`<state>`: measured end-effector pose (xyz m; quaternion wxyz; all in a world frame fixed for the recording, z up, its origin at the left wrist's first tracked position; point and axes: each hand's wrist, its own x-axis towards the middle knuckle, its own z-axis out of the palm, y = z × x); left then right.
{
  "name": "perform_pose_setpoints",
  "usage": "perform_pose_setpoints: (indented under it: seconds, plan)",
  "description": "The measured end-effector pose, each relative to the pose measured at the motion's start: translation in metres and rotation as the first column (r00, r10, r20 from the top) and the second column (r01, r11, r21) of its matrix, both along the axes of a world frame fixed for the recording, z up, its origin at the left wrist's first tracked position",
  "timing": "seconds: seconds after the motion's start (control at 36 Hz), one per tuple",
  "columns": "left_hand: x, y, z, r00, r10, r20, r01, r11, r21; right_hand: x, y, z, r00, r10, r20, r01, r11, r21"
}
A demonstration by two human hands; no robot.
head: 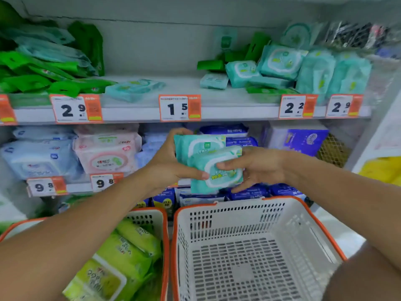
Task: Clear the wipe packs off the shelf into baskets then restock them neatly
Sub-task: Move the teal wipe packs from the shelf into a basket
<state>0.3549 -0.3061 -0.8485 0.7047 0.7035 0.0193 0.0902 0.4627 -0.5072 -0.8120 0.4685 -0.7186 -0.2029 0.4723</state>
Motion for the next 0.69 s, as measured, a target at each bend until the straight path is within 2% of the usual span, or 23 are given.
perform_pose_setpoints:
  seconds: [0.11, 0.19, 0.25, 0.28, 0.33, 0.39, 0.42, 0.47, 0.53, 0.56, 0.58, 0.61, 0.64, 0.67, 0.69]
  plan:
    - [0.000, -0.022, -0.045, 0.960, -0.062, -0.275, 0.060, 0.998, -0.015, 0.013, -0.011, -0.033, 0.991, 0.122, -0.053, -0.132, 0.938, -0.320]
    - [0.004, -0.032, -0.067, 0.894, -0.102, -0.437, 0.150, 0.985, 0.079, 0.024, -0.015, -0.050, 0.972, 0.233, -0.043, -0.221, 0.829, -0.514]
    - [0.008, -0.036, -0.073, 0.848, -0.117, -0.517, 0.220, 0.965, 0.142, 0.030, -0.017, -0.058, 0.960, 0.280, 0.023, -0.211, 0.773, -0.598]
    - [0.011, -0.037, -0.073, 0.849, -0.102, -0.518, 0.238, 0.950, 0.203, 0.031, -0.016, -0.059, 0.951, 0.298, 0.080, -0.189, 0.768, -0.612]
    - [0.018, -0.041, -0.064, 0.903, -0.044, -0.427, 0.239, 0.878, 0.415, 0.031, -0.011, -0.055, 0.899, 0.336, 0.281, -0.102, 0.785, -0.612]
    - [0.022, -0.044, -0.044, 0.968, 0.002, -0.250, 0.148, 0.800, 0.581, 0.035, -0.006, -0.044, 0.766, 0.401, 0.502, -0.018, 0.795, -0.607]
    - [0.024, -0.044, -0.030, 0.990, 0.001, -0.143, 0.090, 0.771, 0.630, 0.038, -0.003, -0.036, 0.706, 0.393, 0.590, 0.005, 0.829, -0.559]
    - [0.028, -0.040, 0.005, 0.989, -0.030, 0.142, -0.086, 0.665, 0.742, 0.043, 0.001, -0.016, 0.607, 0.258, 0.751, 0.022, 0.940, -0.341]
    - [0.036, -0.036, 0.044, 0.899, -0.112, 0.423, -0.323, 0.482, 0.814, 0.040, 0.000, 0.011, 0.508, 0.037, 0.861, -0.015, 0.999, -0.034]
    - [0.041, -0.036, 0.064, 0.837, -0.140, 0.529, -0.434, 0.418, 0.798, 0.036, -0.003, 0.025, 0.463, -0.066, 0.884, -0.041, 0.995, 0.096]
    - [0.049, -0.035, 0.082, 0.788, -0.133, 0.601, -0.512, 0.398, 0.761, 0.034, -0.006, 0.036, 0.401, -0.182, 0.898, -0.043, 0.975, 0.217]
    - [0.060, -0.035, 0.101, 0.770, -0.099, 0.631, -0.553, 0.389, 0.736, 0.035, -0.008, 0.049, 0.311, -0.303, 0.901, -0.033, 0.944, 0.329]
    - [0.070, -0.033, 0.114, 0.792, -0.047, 0.609, -0.553, 0.368, 0.748, 0.039, -0.011, 0.055, 0.209, -0.425, 0.881, 0.002, 0.901, 0.434]
    - [0.085, -0.031, 0.128, 0.842, 0.004, 0.539, -0.513, 0.314, 0.799, 0.046, -0.015, 0.066, 0.092, -0.523, 0.847, 0.049, 0.852, 0.521]
    - [0.098, -0.028, 0.139, 0.912, 0.063, 0.406, -0.409, 0.226, 0.884, 0.058, -0.019, 0.074, -0.008, -0.567, 0.824, 0.109, 0.819, 0.564]
